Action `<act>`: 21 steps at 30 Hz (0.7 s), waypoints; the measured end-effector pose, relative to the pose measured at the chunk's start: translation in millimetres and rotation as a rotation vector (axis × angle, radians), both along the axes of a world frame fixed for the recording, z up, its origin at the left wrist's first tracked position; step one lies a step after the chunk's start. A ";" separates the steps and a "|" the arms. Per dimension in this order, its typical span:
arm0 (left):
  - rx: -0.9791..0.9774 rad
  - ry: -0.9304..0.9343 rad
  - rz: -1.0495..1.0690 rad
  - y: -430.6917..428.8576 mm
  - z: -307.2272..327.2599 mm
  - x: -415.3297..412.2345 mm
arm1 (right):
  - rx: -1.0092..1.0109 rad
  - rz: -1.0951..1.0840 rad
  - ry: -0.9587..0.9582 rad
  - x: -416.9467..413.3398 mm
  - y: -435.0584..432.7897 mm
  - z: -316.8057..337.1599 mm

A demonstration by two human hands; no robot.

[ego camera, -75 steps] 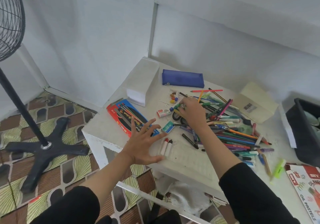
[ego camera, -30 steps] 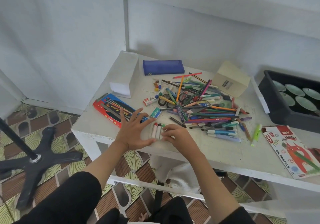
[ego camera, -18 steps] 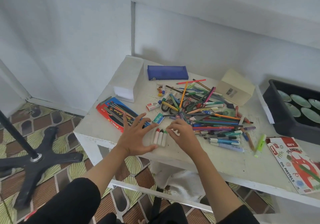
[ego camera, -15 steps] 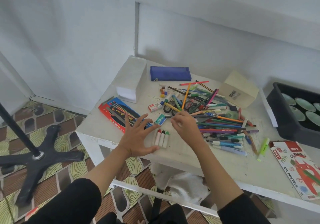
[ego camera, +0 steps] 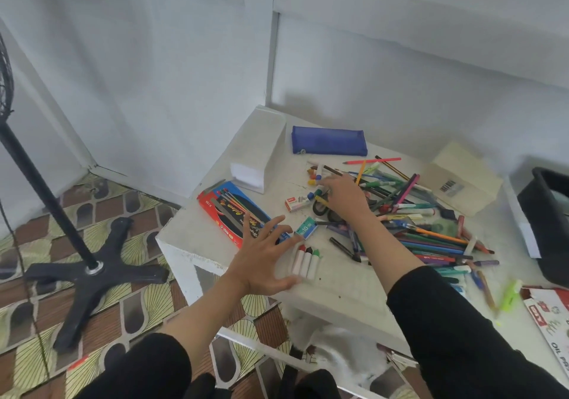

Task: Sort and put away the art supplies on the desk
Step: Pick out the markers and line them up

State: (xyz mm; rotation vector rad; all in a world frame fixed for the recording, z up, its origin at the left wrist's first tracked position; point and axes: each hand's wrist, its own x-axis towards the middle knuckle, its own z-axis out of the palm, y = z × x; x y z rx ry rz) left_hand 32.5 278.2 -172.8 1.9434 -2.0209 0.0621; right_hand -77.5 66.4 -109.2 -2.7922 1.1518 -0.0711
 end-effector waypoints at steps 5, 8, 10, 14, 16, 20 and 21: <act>0.010 0.010 -0.004 -0.8 -1.8 1.1 | -0.293 0.141 0.229 8.7 -4.0 6.2; 0.019 0.026 -0.007 -1.3 -3.2 1.9 | -0.316 0.192 0.217 7.4 -7.0 5.0; 0.021 0.035 -0.009 -1.3 -3.7 1.9 | -0.274 0.163 0.132 3.4 -7.6 0.3; 0.013 0.031 -0.010 -0.8 -3.0 1.9 | -0.292 0.143 -0.076 -2.8 -3.3 -8.4; 0.002 0.025 -0.009 -0.2 -2.0 1.3 | -0.319 0.140 -0.231 -5.9 1.8 -7.7; -0.013 0.037 -0.010 -0.4 -1.0 0.2 | -0.209 0.052 -0.558 -16.9 13.9 -1.5; -0.016 0.044 -0.010 -0.8 -1.5 0.5 | -0.148 0.022 -0.617 -20.6 16.6 -0.7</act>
